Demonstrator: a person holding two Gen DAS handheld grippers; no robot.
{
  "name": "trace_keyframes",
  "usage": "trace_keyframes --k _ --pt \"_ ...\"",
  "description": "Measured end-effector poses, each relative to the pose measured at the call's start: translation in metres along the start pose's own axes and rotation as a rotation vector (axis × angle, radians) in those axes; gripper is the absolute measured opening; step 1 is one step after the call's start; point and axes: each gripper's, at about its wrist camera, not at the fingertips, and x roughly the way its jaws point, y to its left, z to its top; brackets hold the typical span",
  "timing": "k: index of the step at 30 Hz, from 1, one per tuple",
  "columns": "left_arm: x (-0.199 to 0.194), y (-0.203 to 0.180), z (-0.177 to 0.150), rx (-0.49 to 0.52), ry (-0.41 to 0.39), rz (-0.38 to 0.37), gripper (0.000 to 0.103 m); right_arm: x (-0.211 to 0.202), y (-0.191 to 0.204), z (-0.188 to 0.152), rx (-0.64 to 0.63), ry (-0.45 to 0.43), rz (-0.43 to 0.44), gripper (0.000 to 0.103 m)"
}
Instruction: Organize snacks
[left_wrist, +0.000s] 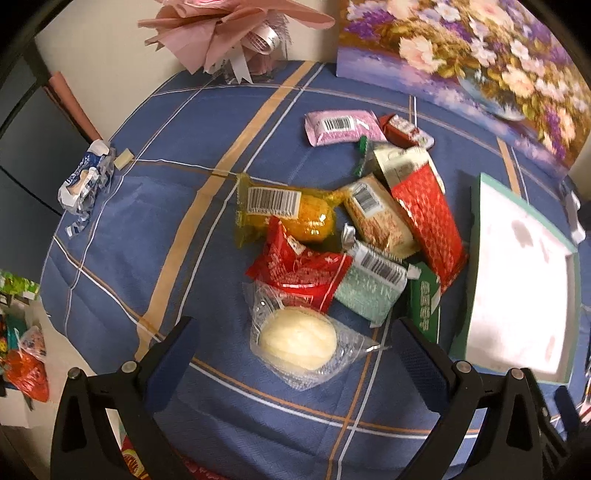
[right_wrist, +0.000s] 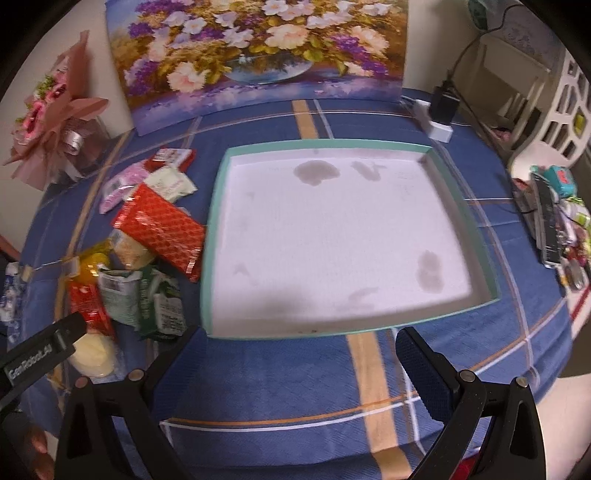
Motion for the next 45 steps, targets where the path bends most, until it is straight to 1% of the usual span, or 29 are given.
trace_keyframes --k 3,5,7,9,11,14,18,20,22,24,25,26,27,28,29,30,31,35,36,37,41,45 --pt "-0.001 0.006 0.004 -0.028 -0.026 -0.016 0.103 -0.001 0.004 0.003 0.009 -0.032 0.090 0.103" --pt "0.000 0.012 0.006 -0.060 -0.036 -0.042 0.103 -0.002 0.007 0.005 0.021 -0.064 0.144 0.103" --pt "0.002 0.019 0.008 -0.099 -0.044 -0.080 0.103 -0.004 0.010 0.008 0.018 -0.091 0.182 0.103" --pt "0.004 0.023 0.010 -0.114 -0.043 -0.098 0.103 -0.005 0.018 0.012 0.002 -0.105 0.210 0.103" --pt "0.007 0.025 0.012 -0.125 -0.029 -0.100 0.103 -0.003 0.027 0.015 -0.021 -0.097 0.244 0.103" --pt "0.015 0.035 0.014 -0.161 -0.003 -0.094 0.103 0.003 0.043 0.017 -0.071 -0.060 0.250 0.103" --pt "0.033 0.051 0.013 -0.228 0.067 -0.069 0.103 0.013 0.059 0.013 -0.133 -0.019 0.263 0.103" --pt "0.041 0.060 0.010 -0.278 0.106 -0.094 0.103 0.018 0.068 0.011 -0.161 -0.007 0.261 0.099" --pt "0.048 0.064 0.008 -0.313 0.136 -0.134 0.100 0.022 0.071 0.009 -0.177 0.005 0.263 0.084" --pt "0.052 0.064 0.007 -0.330 0.160 -0.187 0.098 0.028 0.071 0.008 -0.177 0.029 0.276 0.080" --pt "0.055 0.063 0.006 -0.337 0.177 -0.221 0.097 0.030 0.072 0.008 -0.177 0.037 0.279 0.076" --pt "0.056 0.061 0.005 -0.338 0.188 -0.234 0.097 0.033 0.072 0.008 -0.179 0.046 0.282 0.072" --pt "0.058 0.058 0.004 -0.336 0.201 -0.242 0.094 0.035 0.073 0.008 -0.179 0.051 0.285 0.063" --pt "0.062 0.056 0.003 -0.336 0.219 -0.253 0.089 0.037 0.074 0.008 -0.181 0.060 0.291 0.057" --pt "0.065 0.055 0.002 -0.339 0.230 -0.260 0.087 0.040 0.074 0.008 -0.183 0.069 0.293 0.055" --pt "0.069 0.054 0.002 -0.346 0.247 -0.269 0.084 0.042 0.075 0.008 -0.186 0.074 0.293 0.053" --pt "0.072 0.054 0.001 -0.354 0.258 -0.276 0.083 0.044 0.076 0.007 -0.190 0.078 0.294 0.049" --pt "0.078 0.051 -0.002 -0.367 0.275 -0.283 0.081 0.048 0.082 0.005 -0.210 0.088 0.298 0.045" --pt "0.079 0.049 -0.002 -0.363 0.274 -0.279 0.080 0.049 0.084 0.005 -0.216 0.089 0.296 0.042" --pt "0.079 0.049 -0.003 -0.361 0.273 -0.278 0.080 0.050 0.085 0.005 -0.225 0.092 0.296 0.040" --pt "0.081 0.039 -0.002 -0.346 0.278 -0.274 0.079 0.058 0.091 0.002 -0.250 0.114 0.295 0.039" --pt "0.078 0.031 0.000 -0.330 0.280 -0.266 0.077 0.062 0.100 0.001 -0.276 0.113 0.298 0.036"
